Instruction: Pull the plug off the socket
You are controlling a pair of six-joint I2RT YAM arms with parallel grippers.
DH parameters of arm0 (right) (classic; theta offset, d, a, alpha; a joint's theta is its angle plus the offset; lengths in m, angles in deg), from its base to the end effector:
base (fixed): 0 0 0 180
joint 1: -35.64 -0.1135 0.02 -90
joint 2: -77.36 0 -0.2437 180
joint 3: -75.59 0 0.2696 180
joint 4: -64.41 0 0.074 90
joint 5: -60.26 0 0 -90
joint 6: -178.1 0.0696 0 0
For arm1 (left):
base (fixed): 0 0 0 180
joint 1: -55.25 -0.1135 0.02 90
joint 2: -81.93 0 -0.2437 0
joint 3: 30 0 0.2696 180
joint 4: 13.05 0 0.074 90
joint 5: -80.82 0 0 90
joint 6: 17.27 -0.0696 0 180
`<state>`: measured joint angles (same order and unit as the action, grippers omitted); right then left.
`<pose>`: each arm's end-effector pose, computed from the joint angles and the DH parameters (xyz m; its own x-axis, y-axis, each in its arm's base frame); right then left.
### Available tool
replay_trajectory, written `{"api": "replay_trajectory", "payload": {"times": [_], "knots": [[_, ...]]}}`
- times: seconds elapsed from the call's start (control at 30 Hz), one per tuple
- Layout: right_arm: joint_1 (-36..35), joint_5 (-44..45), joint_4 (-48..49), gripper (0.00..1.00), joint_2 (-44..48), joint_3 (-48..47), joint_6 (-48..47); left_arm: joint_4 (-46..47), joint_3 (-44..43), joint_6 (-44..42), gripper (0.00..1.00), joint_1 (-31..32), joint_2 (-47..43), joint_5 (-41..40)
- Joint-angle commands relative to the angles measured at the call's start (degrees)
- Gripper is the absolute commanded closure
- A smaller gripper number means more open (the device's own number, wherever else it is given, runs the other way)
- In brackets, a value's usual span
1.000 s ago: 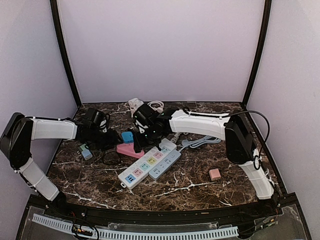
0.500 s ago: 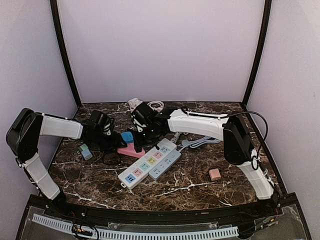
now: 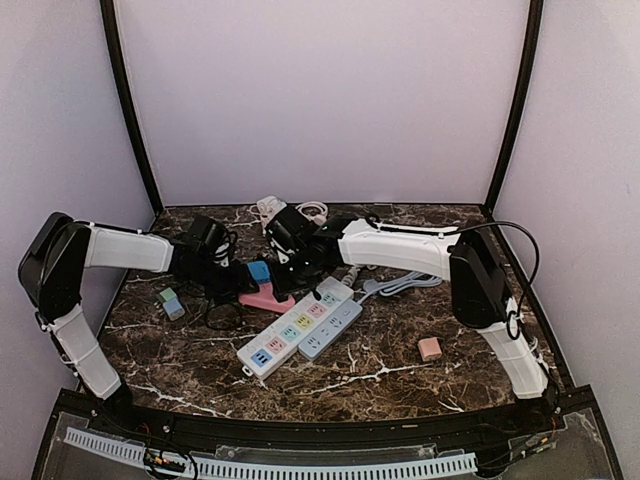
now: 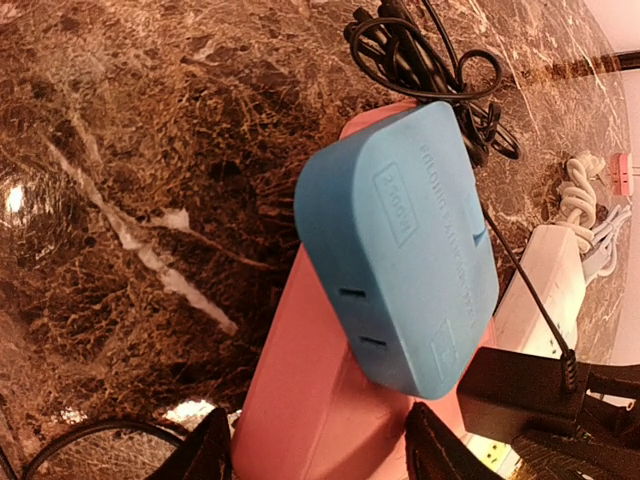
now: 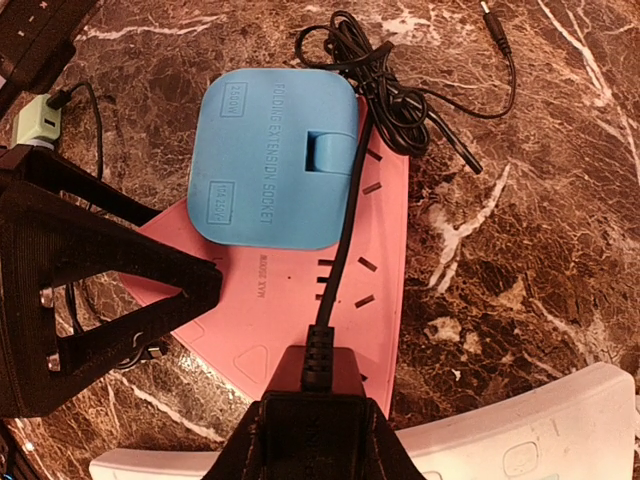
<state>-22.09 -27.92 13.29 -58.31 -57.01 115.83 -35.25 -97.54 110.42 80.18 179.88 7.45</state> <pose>0.2942 0.4618 0.1529 -0.7719 -0.3513 -0.5299 -0.5378 0.8053 0.2495 0.3286 -0.1747 0.1066 -0.9134 -0.2214 -0.3415 0.0038 0.8344 -0.5512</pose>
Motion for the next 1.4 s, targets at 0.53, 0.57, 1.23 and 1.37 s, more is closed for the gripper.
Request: {"api": "replay_trajectory", "payload": {"times": [0.53,0.57,1.23,1.37], "knots": [[-0.4,2.0,1.8,0.92,6.2,4.7,-1.4,-11.0,-1.0,-3.4,0.44,4.9,4.6,-8.6],[-0.4,2.2,1.9,0.92,6.5,4.6,-1.5,-11.0,-0.7,-3.4,0.44,4.9,4.7,-8.6],[2.3,1.5,2.0,0.94,9.7,5.3,-2.8,-11.9,0.7,-3.4,0.44,6.8,6.2,-10.7],[1.6,3.2,2.0,0.94,10.3,5.4,-3.3,-12.0,0.5,-3.3,0.45,7.1,6.7,-10.9]]}}
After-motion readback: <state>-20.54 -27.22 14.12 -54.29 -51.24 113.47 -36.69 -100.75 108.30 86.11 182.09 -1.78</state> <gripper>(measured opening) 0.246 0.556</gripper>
